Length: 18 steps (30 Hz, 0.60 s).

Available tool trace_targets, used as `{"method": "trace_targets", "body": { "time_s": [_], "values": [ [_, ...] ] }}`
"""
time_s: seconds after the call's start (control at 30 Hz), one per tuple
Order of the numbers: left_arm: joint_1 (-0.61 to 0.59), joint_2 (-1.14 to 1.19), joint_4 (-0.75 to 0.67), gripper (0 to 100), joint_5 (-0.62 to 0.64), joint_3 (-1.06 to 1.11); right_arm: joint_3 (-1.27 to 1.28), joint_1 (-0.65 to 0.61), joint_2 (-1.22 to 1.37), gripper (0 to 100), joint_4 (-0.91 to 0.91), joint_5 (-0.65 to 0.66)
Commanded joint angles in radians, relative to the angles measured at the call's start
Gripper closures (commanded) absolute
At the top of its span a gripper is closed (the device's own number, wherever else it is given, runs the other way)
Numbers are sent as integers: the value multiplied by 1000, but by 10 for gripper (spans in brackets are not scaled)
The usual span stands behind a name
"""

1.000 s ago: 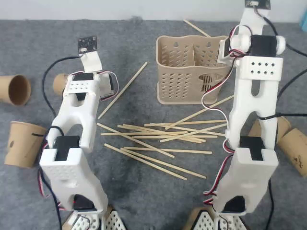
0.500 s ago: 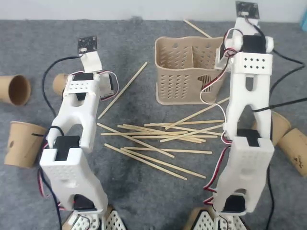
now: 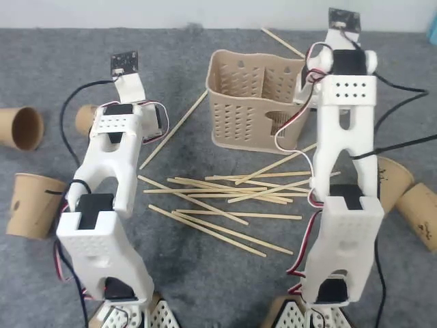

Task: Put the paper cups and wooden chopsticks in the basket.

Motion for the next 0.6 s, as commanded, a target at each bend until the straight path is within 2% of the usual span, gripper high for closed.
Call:
{"method": "trace_targets", "body": {
  "time_s": [0.0,0.23,0.47,0.57],
  "values": [
    [-2,-9,-20,984,-2,-25,-48,-71,-19,991,16,-15],
    [-3,-9,-20,984,-2,-25,-48,-140,-19,991,30,-8],
    [-3,-9,-18,984,-2,-25,-48,-131,-19,987,22,-6],
    [-3,-9,-20,984,-2,-25,-48,-137,-19,911,47,-5]
  ]
}}
